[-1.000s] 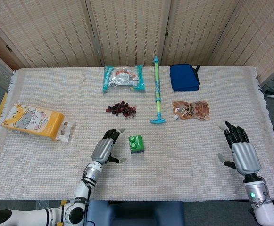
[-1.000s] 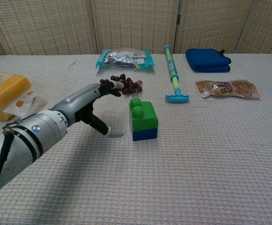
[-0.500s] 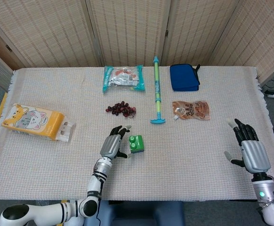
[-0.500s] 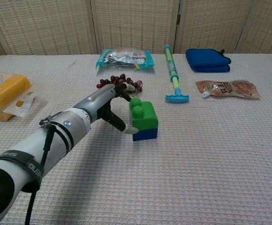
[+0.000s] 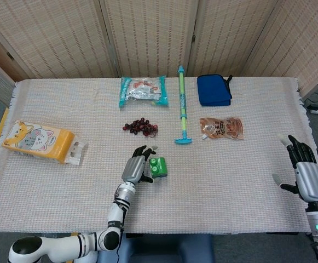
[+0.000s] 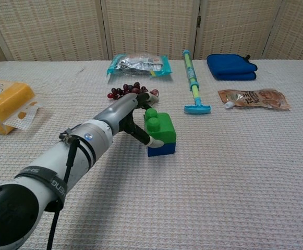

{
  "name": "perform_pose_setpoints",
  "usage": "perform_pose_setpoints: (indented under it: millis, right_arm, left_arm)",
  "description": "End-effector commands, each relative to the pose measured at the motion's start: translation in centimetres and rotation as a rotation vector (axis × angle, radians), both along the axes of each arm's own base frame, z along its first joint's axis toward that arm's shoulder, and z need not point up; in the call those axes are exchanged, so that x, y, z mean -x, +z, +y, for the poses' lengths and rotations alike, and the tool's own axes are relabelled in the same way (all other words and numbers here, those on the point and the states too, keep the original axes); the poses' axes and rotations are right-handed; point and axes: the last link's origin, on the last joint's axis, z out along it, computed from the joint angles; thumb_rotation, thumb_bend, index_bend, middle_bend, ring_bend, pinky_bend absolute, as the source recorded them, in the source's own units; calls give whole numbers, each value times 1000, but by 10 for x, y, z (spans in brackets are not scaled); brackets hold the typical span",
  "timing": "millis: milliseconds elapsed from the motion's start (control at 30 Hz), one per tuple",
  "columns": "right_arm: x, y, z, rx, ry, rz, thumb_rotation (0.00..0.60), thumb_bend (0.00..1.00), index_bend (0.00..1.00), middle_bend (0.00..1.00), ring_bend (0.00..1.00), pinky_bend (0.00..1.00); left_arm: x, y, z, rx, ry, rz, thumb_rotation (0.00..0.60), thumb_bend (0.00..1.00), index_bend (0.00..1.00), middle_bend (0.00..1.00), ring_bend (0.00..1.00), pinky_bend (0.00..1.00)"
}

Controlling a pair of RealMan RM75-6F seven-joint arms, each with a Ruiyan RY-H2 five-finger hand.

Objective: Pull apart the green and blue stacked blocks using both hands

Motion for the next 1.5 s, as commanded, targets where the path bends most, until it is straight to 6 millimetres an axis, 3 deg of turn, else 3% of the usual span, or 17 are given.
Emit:
perform_pose_setpoints:
  millis: [33, 333, 667, 1033, 1233, 1500]
  right_arm:
    - [1, 0, -1, 1, -4, 5, 600, 341, 0, 0, 0, 0]
    - [0, -4, -2, -16, -7, 17, 600, 341, 0, 0, 0, 0]
    - [-1, -6, -3, -16, -6, 20, 600, 340, 0, 0, 0, 0]
    - [-2, -15, -6, -75, 0, 28, 600, 340, 0, 0, 0, 0]
    - [-8, -44, -17, -241, 49, -13, 600, 340, 0, 0, 0, 0]
    - [-21, -113, -45, -485, 173, -189, 600, 341, 0, 0, 0, 0]
  left_arm:
    - [-3, -3, 2, -6, 7, -15, 600, 173, 172, 309, 41, 0]
    - [-6, -4, 8, -41, 7, -36, 600, 175, 193, 376, 71, 0]
    - [2, -4, 8, -41, 26, -35, 600, 179, 285, 557, 150, 0]
    - [11, 20, 8, -85, 51, -108, 600, 194, 393, 703, 220, 0]
    - [21, 42, 6, -111, 61, -146, 600, 194, 399, 709, 224, 0]
    - [26, 65, 8, -123, 73, -185, 600, 196, 400, 709, 223, 0]
